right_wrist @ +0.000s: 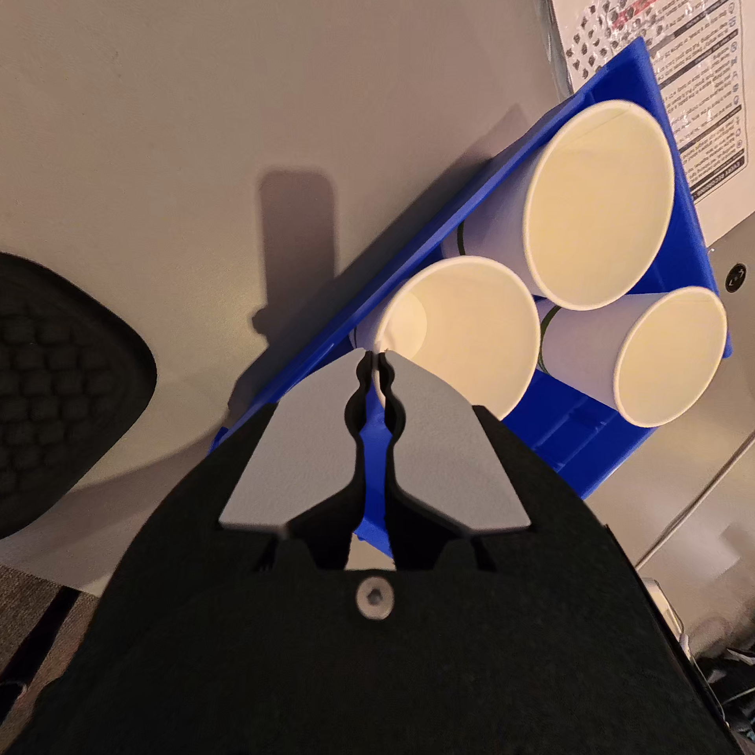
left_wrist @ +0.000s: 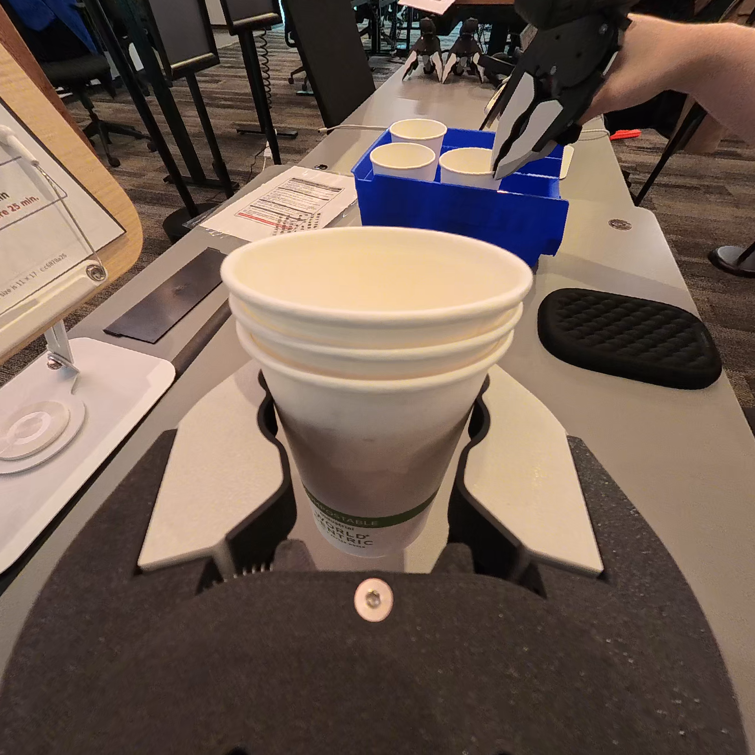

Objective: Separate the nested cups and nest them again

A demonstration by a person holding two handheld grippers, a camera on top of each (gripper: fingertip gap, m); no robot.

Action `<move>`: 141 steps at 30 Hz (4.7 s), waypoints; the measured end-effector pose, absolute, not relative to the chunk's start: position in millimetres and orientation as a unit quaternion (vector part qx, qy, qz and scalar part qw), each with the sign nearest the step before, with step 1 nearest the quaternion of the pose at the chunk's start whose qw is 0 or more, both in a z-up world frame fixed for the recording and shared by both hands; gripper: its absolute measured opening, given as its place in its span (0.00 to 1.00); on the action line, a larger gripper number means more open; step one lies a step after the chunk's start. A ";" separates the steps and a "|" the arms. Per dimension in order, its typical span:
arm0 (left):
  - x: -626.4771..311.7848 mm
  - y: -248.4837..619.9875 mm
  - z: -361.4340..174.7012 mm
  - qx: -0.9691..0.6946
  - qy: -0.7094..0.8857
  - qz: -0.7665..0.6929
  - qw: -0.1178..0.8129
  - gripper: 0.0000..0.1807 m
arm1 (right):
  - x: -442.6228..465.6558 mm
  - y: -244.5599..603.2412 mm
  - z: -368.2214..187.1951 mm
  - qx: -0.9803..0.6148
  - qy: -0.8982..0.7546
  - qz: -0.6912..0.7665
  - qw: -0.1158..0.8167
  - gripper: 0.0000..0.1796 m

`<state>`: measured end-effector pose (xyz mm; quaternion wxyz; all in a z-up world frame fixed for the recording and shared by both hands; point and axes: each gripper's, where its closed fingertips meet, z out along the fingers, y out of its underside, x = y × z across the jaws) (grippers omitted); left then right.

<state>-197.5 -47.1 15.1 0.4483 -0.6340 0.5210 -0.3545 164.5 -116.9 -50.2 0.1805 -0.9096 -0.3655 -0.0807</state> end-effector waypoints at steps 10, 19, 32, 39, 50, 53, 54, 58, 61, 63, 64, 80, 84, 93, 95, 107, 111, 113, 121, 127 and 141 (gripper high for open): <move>-196.3 -48.3 13.7 -0.634 0.524 -0.354 0.446 0.51 | 163.4 -112.8 -55.4 -0.904 -0.372 -0.072 0.198 0.02; -197.1 -49.9 15.6 -0.632 0.524 -0.357 0.444 0.51 | 166.9 -106.2 -47.7 -0.901 -0.363 -0.105 0.212 0.13; -185.5 -65.3 12.6 -0.621 0.545 -0.359 0.435 0.51 | -93.0 -108.4 72.0 -0.729 -0.573 0.036 0.372 0.11; -181.6 -70.7 9.6 -0.616 0.558 -0.351 0.431 0.51 | -182.1 -114.9 67.6 -0.676 -0.654 0.064 0.334 0.10; -182.1 -71.0 11.4 -0.616 0.558 -0.349 0.433 0.51 | -196.7 -112.6 57.0 -0.682 -0.663 0.094 0.295 0.02; -181.2 -72.3 13.4 -0.613 0.556 -0.354 0.435 0.51 | -197.2 -114.0 59.4 -0.682 -0.661 0.100 0.297 0.01; -181.2 -72.4 14.2 -0.612 0.557 -0.352 0.437 0.51 | -197.0 -114.8 60.0 -0.683 -0.660 0.103 0.295 0.01; -181.0 -73.0 15.5 -0.611 0.557 -0.351 0.440 0.51 | -194.8 -116.1 64.1 -0.680 -0.662 0.100 0.299 0.01; -181.6 -70.6 12.6 -0.614 0.557 -0.348 0.438 0.51 | -192.4 -115.4 72.7 -0.680 -0.659 0.093 0.309 0.01; -180.8 -70.7 13.2 -0.615 0.554 -0.351 0.439 0.51 | -192.1 -116.3 78.5 -0.680 -0.655 0.103 0.313 0.01; -180.5 -71.2 14.1 -0.614 0.553 -0.353 0.440 0.51 | -190.8 -116.3 80.0 -0.682 -0.653 0.103 0.311 0.01; -180.2 -78.9 24.1 -0.602 0.555 -0.364 0.444 0.51 | -193.3 -117.2 78.0 -0.681 -0.663 0.085 0.299 0.01; -179.6 -80.3 24.7 -0.600 0.558 -0.361 0.446 0.51 | -195.8 -117.1 78.5 -0.683 -0.659 0.089 0.301 0.02; -181.1 -78.2 26.9 -0.602 0.551 -0.365 0.447 0.51 | -201.5 -121.1 76.3 -0.682 -0.663 0.097 0.293 0.03; -181.3 -77.6 27.3 -0.603 0.550 -0.365 0.448 0.51 | -202.4 -121.2 75.9 -0.681 -0.665 0.095 0.293 0.02; -183.9 -76.7 34.2 -0.602 0.539 -0.378 0.453 0.51 | -205.1 -119.6 84.5 -0.679 -0.664 0.083 0.300 0.01; -185.0 -76.4 36.5 -0.600 0.536 -0.381 0.455 0.51 | -205.7 -119.4 89.8 -0.677 -0.664 0.081 0.308 0.01; -185.2 -76.9 37.7 -0.599 0.536 -0.383 0.456 0.51 | -206.5 -119.8 93.7 -0.675 -0.663 0.082 0.313 0.01; -184.8 -91.4 46.6 -0.575 0.532 -0.450 0.428 0.52 | -208.8 -127.1 94.9 -0.657 -0.682 0.085 0.309 0.02; -185.8 -88.1 48.1 -0.587 0.517 -0.457 0.424 0.51 | -207.8 -120.6 96.7 -0.633 -0.698 0.007 0.336 0.02; -184.6 -91.3 49.6 -0.580 0.531 -0.435 0.438 0.51 | -206.2 -126.2 95.0 -0.662 -0.678 0.028 0.319 0.02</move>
